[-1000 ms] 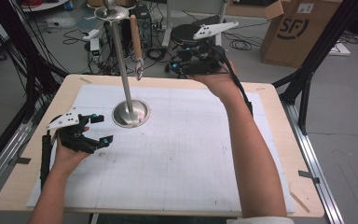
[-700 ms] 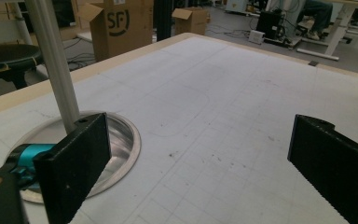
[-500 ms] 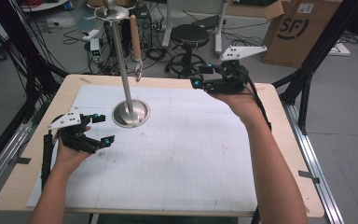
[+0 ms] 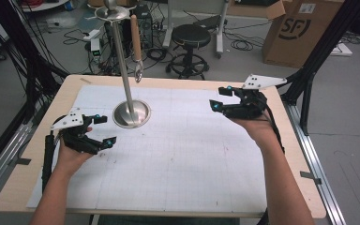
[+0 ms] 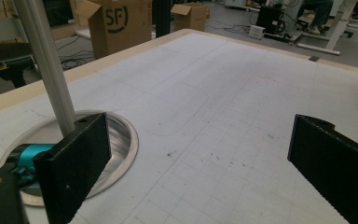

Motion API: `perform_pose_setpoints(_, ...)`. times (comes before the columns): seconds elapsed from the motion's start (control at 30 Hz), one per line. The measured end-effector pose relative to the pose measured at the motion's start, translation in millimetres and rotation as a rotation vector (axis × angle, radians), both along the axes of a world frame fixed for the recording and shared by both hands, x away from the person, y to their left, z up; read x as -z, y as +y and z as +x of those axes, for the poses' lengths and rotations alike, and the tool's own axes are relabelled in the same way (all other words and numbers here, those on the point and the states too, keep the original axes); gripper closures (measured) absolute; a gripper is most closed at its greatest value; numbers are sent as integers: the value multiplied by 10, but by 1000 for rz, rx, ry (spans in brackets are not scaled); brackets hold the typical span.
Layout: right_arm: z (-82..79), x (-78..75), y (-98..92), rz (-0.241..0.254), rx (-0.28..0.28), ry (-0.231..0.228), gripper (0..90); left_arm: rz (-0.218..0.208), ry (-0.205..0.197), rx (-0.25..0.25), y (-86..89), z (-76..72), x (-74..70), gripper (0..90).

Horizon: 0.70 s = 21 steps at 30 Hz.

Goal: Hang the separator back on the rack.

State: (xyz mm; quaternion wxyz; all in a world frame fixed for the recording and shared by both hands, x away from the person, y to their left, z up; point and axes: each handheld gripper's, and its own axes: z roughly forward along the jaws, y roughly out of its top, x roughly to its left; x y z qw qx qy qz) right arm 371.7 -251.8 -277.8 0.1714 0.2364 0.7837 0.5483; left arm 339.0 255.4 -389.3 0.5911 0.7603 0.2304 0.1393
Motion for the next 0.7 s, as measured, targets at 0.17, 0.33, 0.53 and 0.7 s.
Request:
perform_pose_setpoints(0.17,-67,182,-92,11,6,6,336,5,1,2,-11,4,8,64)
perform_pose_setpoints(0.33,-119,384,-141,23,18,20,317,5,3,1,-17,2,11,65)
perform_pose_setpoints(0.53,-213,685,-148,13,17,36,281,-6,7,5,-19,6,15,65)
perform_pose_setpoints(0.7,-269,831,-140,-21,22,47,270,-5,6,15,-51,1,20,65)
